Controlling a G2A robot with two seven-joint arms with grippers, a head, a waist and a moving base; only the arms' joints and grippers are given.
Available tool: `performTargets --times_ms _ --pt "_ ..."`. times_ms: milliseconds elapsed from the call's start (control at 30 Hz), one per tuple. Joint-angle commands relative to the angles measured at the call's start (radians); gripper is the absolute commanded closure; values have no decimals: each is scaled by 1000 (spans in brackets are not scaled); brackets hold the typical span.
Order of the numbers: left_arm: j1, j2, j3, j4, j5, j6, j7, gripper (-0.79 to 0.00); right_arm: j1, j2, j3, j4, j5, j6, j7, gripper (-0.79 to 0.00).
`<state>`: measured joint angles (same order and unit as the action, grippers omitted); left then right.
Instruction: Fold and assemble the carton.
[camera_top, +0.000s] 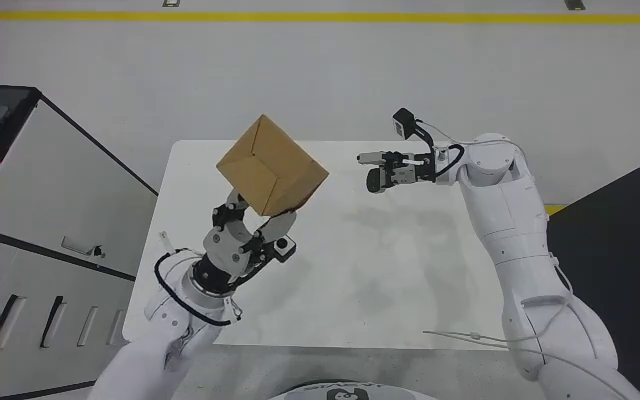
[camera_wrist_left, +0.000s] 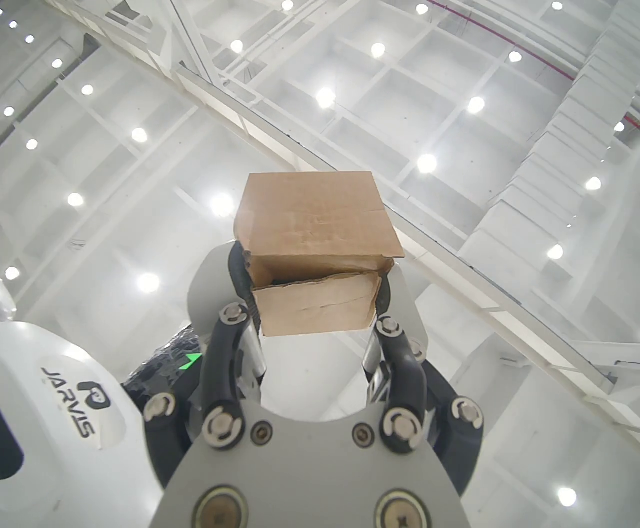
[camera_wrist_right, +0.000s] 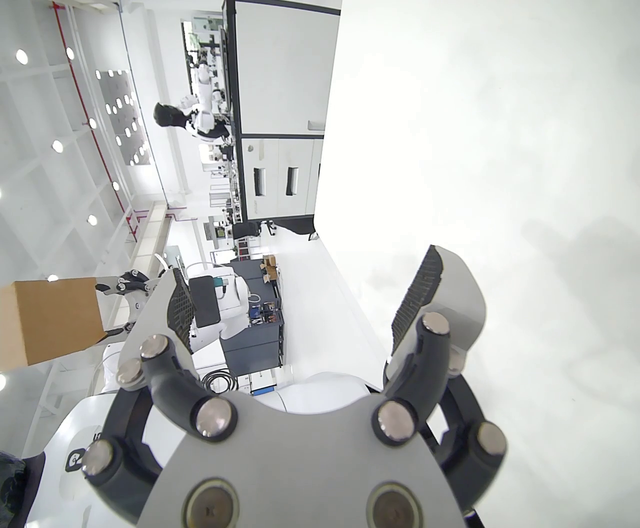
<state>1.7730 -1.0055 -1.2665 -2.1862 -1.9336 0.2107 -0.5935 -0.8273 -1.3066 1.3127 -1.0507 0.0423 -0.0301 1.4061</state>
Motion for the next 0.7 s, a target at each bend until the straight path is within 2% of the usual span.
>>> performTargets --times_ms 0,667 --pt "3 -3 2 -2 -30 3 3 0 0 0 0 0 0 0 0 -785" --pt "13 -49 30 -22 -375 -57 79 0 0 0 0 0 0 0 0 -785"
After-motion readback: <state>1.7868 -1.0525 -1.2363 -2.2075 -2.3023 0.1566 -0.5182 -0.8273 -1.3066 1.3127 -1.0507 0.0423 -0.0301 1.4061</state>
